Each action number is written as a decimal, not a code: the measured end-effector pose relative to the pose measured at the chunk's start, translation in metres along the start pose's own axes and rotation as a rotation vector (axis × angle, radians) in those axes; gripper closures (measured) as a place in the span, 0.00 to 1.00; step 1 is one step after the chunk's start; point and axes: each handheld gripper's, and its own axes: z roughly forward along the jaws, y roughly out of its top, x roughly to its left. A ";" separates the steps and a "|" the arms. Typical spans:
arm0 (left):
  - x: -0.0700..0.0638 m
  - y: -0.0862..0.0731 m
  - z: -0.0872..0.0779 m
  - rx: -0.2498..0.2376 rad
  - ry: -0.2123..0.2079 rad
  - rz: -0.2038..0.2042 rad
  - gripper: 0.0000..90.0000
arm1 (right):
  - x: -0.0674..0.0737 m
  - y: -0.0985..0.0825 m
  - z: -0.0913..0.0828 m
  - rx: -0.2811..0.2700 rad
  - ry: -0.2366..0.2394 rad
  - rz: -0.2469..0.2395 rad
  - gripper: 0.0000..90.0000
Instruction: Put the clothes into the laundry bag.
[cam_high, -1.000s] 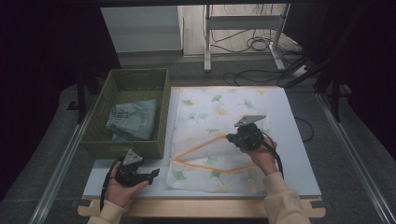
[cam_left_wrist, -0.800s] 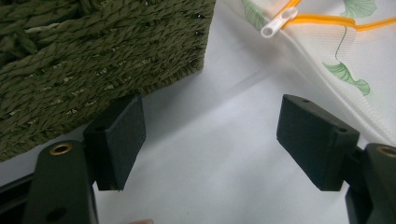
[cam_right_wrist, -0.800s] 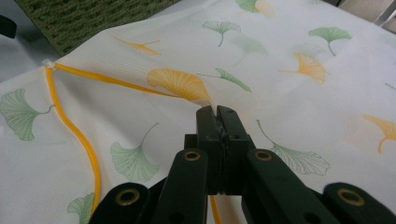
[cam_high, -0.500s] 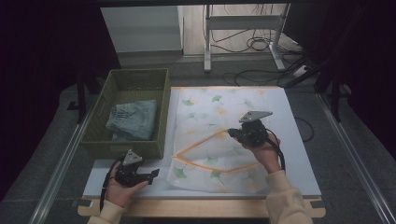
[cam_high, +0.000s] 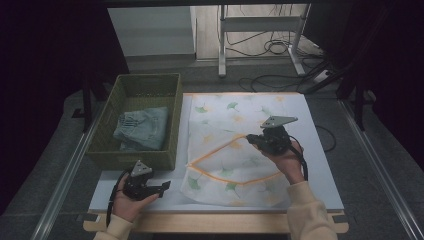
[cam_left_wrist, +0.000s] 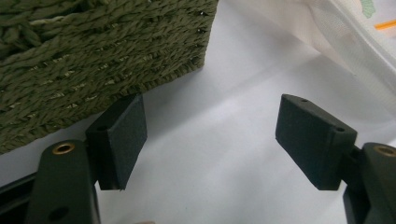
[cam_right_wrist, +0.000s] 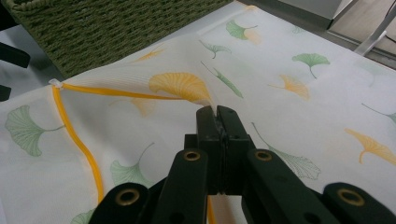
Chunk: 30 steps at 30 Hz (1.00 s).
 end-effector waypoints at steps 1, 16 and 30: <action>0.000 0.000 0.000 0.002 -0.004 -0.003 0.27 | 0.000 0.000 0.000 0.000 -0.001 0.001 0.98; -0.011 0.013 -0.014 -0.033 -0.059 -0.027 0.28 | -0.001 -0.003 0.003 0.015 -0.006 0.000 0.98; -0.016 0.024 -0.029 -0.049 -0.063 -0.066 0.21 | 0.001 -0.005 0.008 0.034 -0.011 -0.007 0.98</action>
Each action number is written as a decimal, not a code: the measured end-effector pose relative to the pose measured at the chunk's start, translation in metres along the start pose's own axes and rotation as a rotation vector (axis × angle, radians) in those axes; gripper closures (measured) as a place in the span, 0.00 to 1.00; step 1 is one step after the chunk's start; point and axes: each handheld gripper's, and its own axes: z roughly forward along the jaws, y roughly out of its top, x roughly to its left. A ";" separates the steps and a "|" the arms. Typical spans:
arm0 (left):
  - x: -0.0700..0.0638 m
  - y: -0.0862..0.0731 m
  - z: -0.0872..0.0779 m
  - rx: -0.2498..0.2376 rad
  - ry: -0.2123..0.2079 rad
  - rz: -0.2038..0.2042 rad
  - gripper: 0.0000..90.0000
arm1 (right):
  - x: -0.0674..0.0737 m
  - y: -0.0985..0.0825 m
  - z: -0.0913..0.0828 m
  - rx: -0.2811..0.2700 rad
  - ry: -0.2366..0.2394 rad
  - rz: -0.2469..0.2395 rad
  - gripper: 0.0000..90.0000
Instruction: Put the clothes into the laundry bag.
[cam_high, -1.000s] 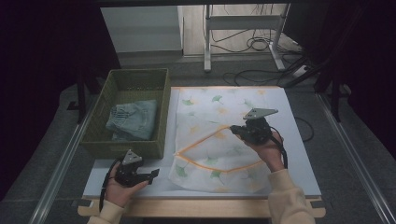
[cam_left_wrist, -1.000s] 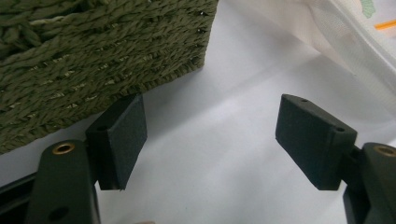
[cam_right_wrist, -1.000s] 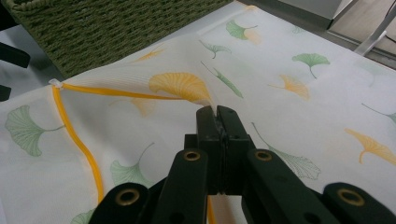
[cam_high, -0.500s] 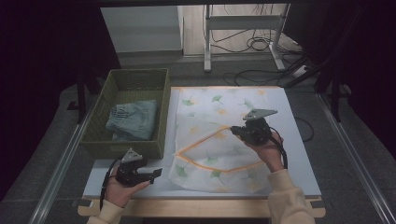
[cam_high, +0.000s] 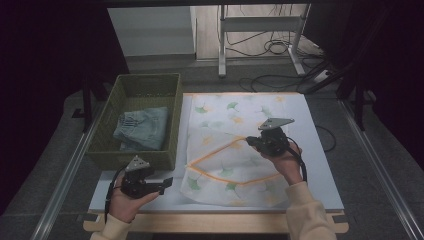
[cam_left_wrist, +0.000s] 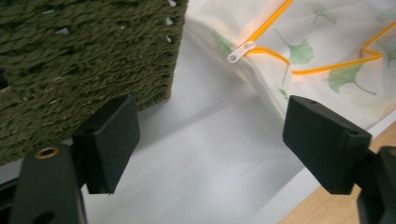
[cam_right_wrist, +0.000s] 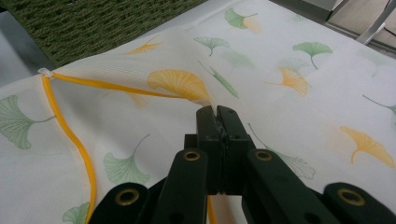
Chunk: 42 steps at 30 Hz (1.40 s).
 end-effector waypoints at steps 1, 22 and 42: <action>-0.001 0.000 0.000 -0.001 0.000 0.002 0.20 | 0.000 0.000 0.000 0.000 0.000 -0.001 0.98; -0.001 0.055 -0.028 -0.100 0.065 0.022 0.26 | -0.002 -0.003 0.001 0.015 0.006 0.008 0.98; 0.024 0.114 -0.015 -0.082 0.158 0.024 0.25 | -0.003 -0.005 0.000 0.006 0.007 0.021 0.98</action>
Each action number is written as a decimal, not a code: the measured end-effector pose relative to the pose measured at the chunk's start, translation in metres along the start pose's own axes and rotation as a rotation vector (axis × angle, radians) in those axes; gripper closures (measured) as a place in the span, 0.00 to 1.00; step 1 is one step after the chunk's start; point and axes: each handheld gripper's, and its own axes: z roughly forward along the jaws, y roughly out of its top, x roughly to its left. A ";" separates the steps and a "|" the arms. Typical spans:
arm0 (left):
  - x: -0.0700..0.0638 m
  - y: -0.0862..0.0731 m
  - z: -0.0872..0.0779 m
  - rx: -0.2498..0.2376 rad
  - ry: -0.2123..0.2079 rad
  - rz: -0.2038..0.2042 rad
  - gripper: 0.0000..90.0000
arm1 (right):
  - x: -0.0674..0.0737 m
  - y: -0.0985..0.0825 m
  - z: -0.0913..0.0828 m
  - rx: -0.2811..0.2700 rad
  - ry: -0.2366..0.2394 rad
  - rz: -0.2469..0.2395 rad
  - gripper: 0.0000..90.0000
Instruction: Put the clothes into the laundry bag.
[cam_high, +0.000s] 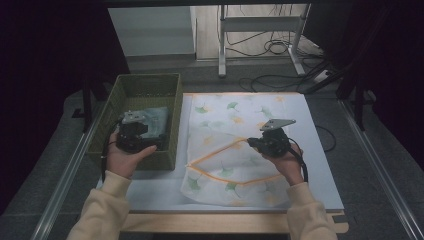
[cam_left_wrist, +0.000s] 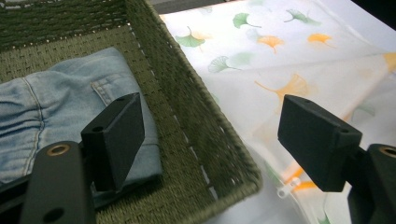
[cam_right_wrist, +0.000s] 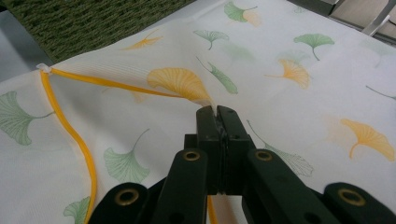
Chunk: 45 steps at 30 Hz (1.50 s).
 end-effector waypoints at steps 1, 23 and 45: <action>0.001 0.001 0.001 0.001 0.005 0.001 0.24 | 0.000 0.000 0.000 -0.001 0.000 0.000 0.98; 0.022 0.028 0.043 0.052 0.080 -0.001 0.23 | -0.001 -0.001 0.000 0.001 0.001 0.001 0.98; 0.041 0.031 0.073 0.118 0.124 -0.011 0.20 | -0.002 -0.001 0.000 0.003 -0.007 -0.001 0.98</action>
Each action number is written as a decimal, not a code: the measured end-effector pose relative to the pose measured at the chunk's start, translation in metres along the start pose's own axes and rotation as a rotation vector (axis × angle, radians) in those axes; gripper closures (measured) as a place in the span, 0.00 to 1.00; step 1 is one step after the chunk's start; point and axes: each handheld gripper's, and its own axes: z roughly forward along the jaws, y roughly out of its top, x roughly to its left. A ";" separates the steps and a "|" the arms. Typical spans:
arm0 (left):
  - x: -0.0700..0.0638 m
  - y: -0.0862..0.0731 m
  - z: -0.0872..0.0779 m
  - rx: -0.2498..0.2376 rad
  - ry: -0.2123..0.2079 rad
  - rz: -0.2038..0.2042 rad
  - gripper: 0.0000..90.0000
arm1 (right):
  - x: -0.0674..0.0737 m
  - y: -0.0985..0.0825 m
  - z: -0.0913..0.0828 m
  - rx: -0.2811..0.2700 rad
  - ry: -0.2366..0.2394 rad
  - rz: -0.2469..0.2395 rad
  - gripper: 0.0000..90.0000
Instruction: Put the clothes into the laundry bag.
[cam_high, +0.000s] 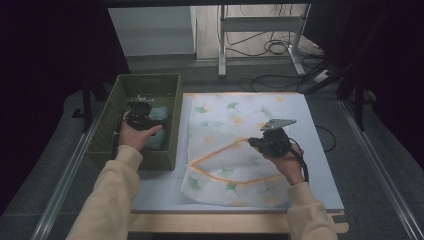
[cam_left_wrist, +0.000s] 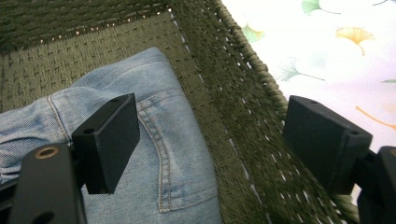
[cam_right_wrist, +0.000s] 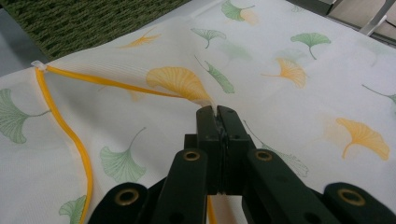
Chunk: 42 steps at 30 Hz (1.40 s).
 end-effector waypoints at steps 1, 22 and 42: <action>0.000 0.000 0.001 0.002 0.002 0.001 0.20 | 0.000 0.000 0.000 0.000 0.000 -0.001 0.98; 0.010 0.002 0.023 0.055 0.015 -0.010 0.20 | 0.000 -0.001 0.000 0.004 -0.004 -0.001 0.98; 0.011 0.001 0.045 0.113 0.006 -0.001 0.19 | -0.002 -0.002 0.000 0.005 -0.007 0.002 0.98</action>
